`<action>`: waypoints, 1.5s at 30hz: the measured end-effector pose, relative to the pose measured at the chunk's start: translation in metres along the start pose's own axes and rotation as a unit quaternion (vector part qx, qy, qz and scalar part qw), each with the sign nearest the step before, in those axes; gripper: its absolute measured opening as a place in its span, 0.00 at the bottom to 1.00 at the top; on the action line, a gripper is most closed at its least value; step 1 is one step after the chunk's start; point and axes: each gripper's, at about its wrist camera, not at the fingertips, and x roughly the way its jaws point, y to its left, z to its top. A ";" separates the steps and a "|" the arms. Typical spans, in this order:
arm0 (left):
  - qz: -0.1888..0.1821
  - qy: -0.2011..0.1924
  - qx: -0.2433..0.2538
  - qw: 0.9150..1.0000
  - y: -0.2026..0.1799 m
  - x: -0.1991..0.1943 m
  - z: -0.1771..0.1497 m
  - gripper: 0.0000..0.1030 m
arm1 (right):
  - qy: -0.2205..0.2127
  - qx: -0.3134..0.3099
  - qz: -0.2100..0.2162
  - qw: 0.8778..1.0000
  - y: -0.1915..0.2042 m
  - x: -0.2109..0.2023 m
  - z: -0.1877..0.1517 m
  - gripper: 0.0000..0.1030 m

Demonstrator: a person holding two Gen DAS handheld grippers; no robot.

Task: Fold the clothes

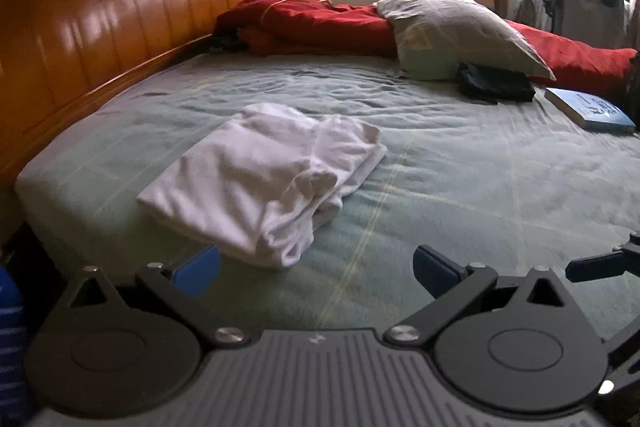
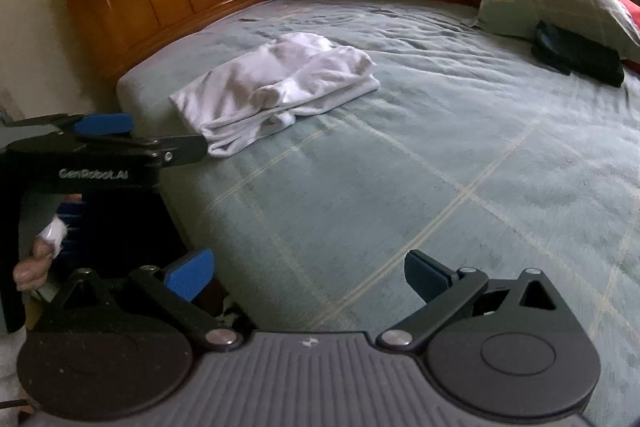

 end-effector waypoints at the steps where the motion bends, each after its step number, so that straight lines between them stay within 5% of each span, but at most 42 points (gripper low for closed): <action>1: 0.000 0.004 -0.004 1.000 0.000 -0.004 -0.002 0.99 | 0.000 -0.002 0.001 1.000 0.002 -0.002 -0.001 1.00; 16: 0.003 0.017 -0.025 1.000 -0.007 -0.041 -0.021 0.99 | -0.008 -0.019 0.002 1.000 0.018 -0.030 -0.018 1.00; 45: 0.010 0.020 -0.026 0.999 -0.007 -0.049 -0.018 0.99 | -0.014 -0.019 0.002 1.000 0.020 -0.038 -0.020 1.00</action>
